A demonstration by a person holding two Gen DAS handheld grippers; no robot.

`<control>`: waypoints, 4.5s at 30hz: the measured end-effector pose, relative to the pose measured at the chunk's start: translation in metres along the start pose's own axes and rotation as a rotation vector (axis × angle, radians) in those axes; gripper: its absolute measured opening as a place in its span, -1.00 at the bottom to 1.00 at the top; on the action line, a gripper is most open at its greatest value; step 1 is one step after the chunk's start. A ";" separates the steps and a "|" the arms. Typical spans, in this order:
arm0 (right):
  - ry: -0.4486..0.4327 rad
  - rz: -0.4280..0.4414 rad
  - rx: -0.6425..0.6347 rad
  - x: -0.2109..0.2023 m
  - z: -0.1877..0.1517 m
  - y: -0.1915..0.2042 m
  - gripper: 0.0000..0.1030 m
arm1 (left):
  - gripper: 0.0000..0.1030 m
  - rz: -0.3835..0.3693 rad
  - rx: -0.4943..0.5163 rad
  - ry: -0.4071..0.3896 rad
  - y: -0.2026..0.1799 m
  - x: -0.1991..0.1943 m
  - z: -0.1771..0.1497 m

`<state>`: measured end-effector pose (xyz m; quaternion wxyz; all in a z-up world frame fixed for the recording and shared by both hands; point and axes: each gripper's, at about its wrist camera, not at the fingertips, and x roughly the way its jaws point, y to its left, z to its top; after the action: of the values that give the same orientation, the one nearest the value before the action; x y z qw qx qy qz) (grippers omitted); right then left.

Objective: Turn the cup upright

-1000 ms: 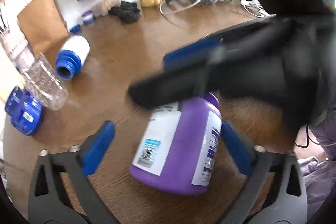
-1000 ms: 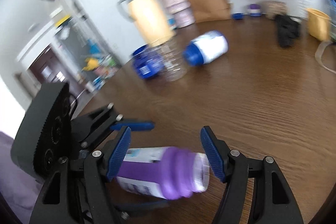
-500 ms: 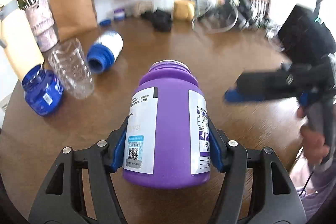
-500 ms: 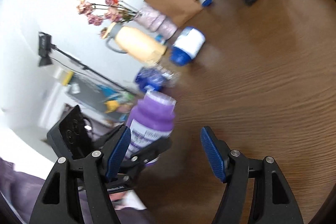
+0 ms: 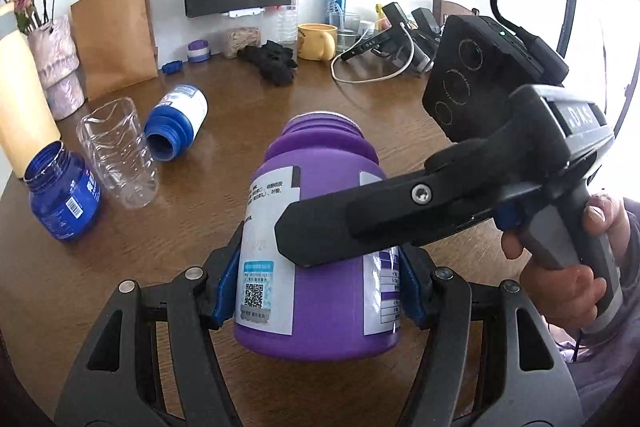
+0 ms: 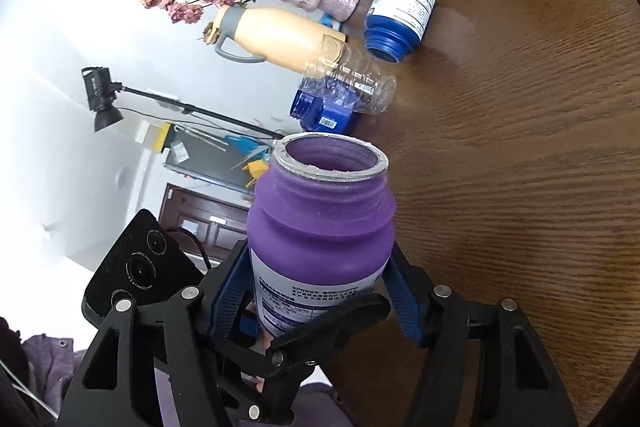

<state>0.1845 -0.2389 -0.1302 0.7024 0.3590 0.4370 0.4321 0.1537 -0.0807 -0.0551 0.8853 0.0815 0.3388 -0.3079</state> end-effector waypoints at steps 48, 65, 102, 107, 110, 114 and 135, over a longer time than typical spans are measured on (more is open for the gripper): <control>-0.373 -1.049 -0.504 -0.041 0.009 0.070 0.58 | 1.00 0.407 -0.359 -0.053 0.077 -0.046 0.004; -0.290 -0.895 -0.521 -0.036 -0.164 0.116 0.58 | 1.00 0.398 -0.355 -0.021 -0.008 -0.136 -0.098; -0.352 -0.874 -0.484 -0.041 -0.204 0.124 0.58 | 1.00 0.444 -0.341 -0.059 -0.027 -0.161 -0.113; -0.336 -0.886 -0.517 -0.034 -0.205 0.129 0.58 | 1.00 0.448 -0.343 -0.063 -0.026 -0.163 -0.112; -0.333 -0.889 -0.512 -0.034 -0.204 0.128 0.58 | 1.00 0.446 -0.342 -0.061 -0.026 -0.162 -0.112; -0.335 -0.888 -0.496 -0.036 -0.202 0.125 0.58 | 1.00 0.452 -0.340 -0.062 -0.028 -0.161 -0.110; -0.349 -0.895 -0.491 -0.040 -0.201 0.123 0.58 | 1.00 0.452 -0.333 -0.066 -0.029 -0.160 -0.110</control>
<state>-0.0469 -0.2051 -0.0813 0.9434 0.0294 0.3102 0.1138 -0.0178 0.0134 -0.0326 0.9434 -0.0016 0.3286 -0.0452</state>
